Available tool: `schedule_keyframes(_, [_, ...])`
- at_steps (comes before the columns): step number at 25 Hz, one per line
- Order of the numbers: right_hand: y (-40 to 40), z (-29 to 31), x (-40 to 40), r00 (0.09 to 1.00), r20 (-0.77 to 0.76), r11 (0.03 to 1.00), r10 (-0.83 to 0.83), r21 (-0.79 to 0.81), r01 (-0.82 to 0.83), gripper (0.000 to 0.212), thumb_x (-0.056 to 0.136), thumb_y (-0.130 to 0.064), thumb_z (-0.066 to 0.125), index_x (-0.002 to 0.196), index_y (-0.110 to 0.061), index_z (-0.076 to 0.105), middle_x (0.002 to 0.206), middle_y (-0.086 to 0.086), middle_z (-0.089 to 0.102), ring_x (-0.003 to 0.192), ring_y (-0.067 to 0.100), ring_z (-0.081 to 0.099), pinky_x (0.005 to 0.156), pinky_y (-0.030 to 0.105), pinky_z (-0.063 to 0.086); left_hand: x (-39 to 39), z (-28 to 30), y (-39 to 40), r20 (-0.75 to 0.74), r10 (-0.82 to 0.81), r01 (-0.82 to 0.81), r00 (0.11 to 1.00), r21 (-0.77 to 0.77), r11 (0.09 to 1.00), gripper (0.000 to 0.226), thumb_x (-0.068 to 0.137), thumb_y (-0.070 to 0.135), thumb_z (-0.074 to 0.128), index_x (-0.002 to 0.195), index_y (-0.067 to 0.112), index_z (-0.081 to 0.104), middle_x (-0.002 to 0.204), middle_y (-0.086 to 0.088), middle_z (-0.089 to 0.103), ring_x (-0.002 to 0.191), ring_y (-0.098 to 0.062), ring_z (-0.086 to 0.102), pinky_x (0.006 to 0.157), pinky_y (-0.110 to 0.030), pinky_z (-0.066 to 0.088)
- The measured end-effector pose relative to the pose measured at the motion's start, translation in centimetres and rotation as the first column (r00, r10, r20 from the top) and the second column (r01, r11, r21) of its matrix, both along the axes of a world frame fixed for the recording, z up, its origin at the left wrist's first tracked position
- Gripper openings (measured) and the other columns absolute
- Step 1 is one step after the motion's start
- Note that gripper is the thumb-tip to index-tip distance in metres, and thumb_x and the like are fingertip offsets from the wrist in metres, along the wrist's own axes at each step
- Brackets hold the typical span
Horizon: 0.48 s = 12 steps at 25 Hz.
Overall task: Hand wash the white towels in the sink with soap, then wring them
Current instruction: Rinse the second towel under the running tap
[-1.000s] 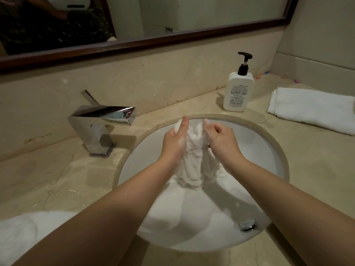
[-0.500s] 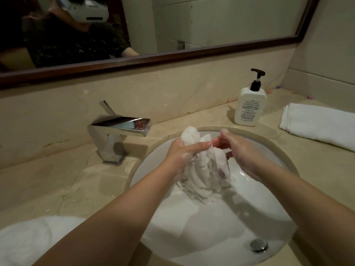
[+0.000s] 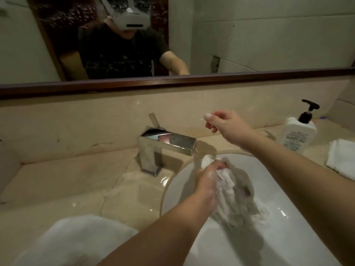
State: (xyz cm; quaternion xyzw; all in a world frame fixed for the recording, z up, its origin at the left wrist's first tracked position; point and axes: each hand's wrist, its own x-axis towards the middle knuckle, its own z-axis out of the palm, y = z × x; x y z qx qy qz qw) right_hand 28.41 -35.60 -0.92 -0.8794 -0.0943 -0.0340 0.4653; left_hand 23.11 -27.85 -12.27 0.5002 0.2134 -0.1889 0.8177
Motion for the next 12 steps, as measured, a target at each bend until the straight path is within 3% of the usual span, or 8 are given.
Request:
schedule_keyframes(4, [4.4, 1.3, 3.7, 0.984, -0.064, 0.976, 0.169, -0.126, -0.176, 0.035, 0.096, -0.047, 0.060, 0.085, -0.014, 0.066, 0.079, -0.001, 0.065, 0.069, 0.013, 0.058, 0.071, 0.029, 0.049, 0.8, -0.7, 0.3, -0.081, 0.077, -0.091, 0.994, -0.178, 0.980, 0.055, 0.040, 0.042, 0.080, 0.087, 0.013, 0.077, 0.097, -0.016, 0.078, 0.096, -0.037, 0.074, 0.092, -0.052, 0.059])
schedule_keyframes(8, [6.9, 1.0, 6.4, 0.972, -0.061, 0.950, 0.229, -0.205, -0.237, 0.044, 0.088, -0.053, 0.069, 0.073, -0.013, 0.061, 0.065, -0.002, 0.058, 0.057, 0.010, 0.050, 0.061, 0.026, 0.044, 1.3, -1.1, -0.1, -0.085, 0.149, -0.165, 0.985, -0.218, 0.962, 0.039, 0.045, 0.037, 0.079, 0.076, 0.014, 0.079, 0.098, -0.019, 0.077, 0.094, -0.037, 0.074, 0.092, -0.056, 0.058])
schedule_keyframes(12, [7.8, 0.5, 7.6, 0.968, -0.059, 0.951, 0.243, -0.184, -0.249, 0.047, 0.085, -0.054, 0.072, 0.066, -0.013, 0.058, 0.062, -0.001, 0.057, 0.055, 0.011, 0.048, 0.060, 0.027, 0.042, 1.7, -1.2, -0.3, -0.127, 0.186, -0.216, 0.974, -0.296, 0.931, 0.056, 0.038, 0.039, 0.082, 0.088, 0.014, 0.076, 0.096, -0.014, 0.076, 0.088, -0.033, 0.072, 0.086, -0.047, 0.058])
